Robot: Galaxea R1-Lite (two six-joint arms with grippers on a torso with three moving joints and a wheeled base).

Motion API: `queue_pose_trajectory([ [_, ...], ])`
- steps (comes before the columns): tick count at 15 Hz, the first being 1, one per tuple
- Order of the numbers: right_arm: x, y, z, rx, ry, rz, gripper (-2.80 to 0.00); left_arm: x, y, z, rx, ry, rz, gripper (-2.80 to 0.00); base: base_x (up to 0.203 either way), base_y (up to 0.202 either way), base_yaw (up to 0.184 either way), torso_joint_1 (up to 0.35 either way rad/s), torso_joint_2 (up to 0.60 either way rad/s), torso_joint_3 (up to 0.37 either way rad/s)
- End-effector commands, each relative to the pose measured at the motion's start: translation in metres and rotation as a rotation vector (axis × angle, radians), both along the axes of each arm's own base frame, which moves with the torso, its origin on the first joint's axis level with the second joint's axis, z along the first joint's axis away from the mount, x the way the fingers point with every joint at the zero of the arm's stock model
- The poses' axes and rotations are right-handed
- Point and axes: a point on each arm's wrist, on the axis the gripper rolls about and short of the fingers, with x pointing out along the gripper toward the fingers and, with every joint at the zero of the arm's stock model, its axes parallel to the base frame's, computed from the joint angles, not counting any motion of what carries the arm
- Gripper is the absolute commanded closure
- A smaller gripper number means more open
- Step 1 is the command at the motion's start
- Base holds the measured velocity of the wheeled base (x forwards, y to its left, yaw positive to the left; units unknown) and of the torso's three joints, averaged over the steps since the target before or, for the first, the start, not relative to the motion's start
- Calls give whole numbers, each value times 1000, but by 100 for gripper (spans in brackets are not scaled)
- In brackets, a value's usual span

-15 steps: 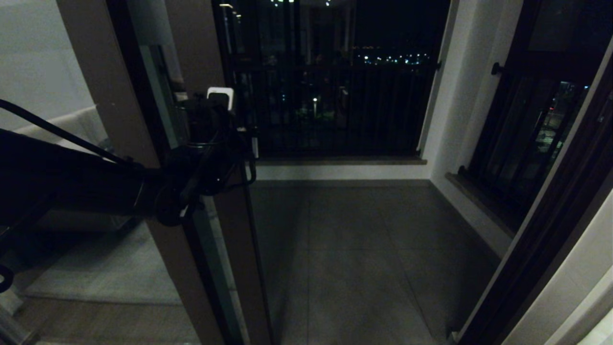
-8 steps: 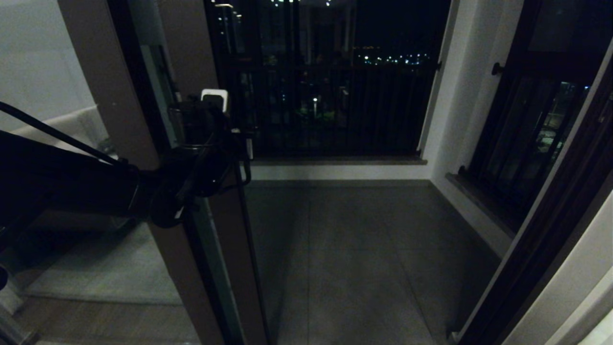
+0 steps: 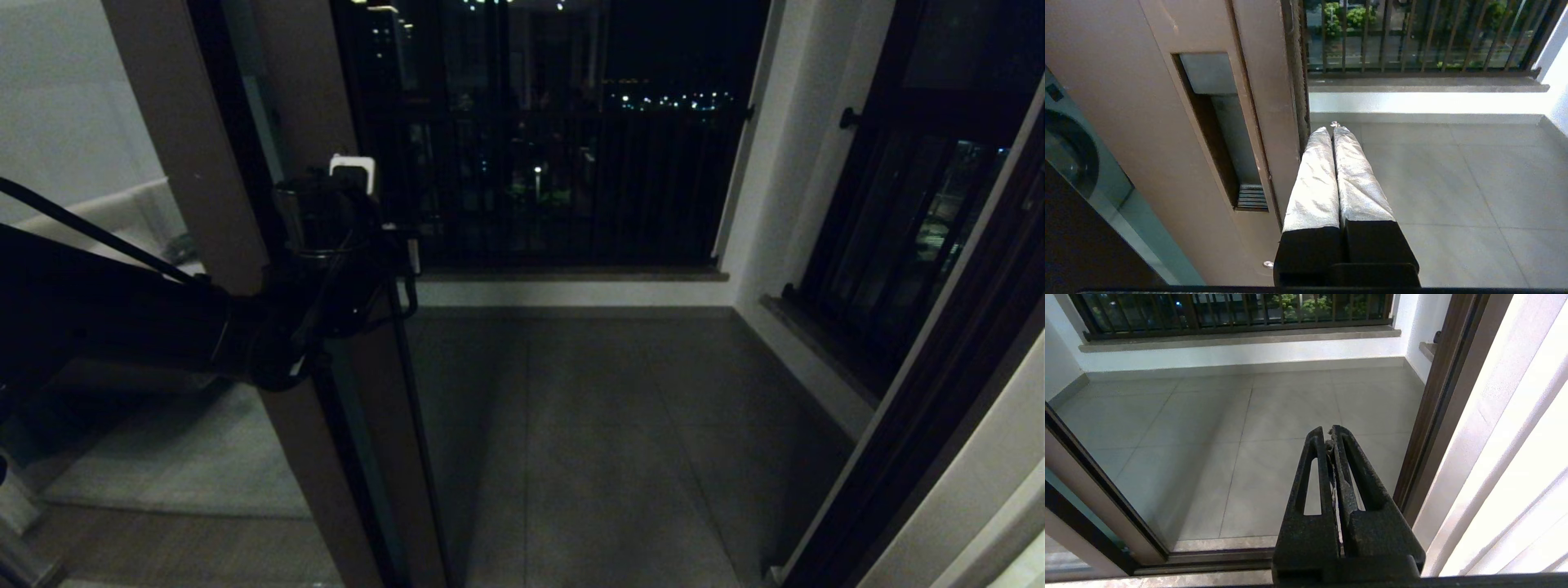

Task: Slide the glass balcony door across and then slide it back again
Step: Open the slid door

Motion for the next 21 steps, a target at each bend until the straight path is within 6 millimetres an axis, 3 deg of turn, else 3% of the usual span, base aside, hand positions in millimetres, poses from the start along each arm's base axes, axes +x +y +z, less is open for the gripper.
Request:
queue_pose_trajectory([
  [1, 0, 0, 0, -1, 2, 1, 0, 0, 0, -1, 0, 0, -1, 0, 0, 0, 0, 0, 0, 0],
  [8, 0, 0, 0, 0, 2, -1, 0, 0, 13, -1, 0, 3, 28, 0, 0, 0, 0, 0, 0, 0],
  [21, 0, 0, 0, -1, 2, 0, 0, -4, 20, -4, 2, 12, 41, 0, 0, 0, 0, 0, 0, 0],
])
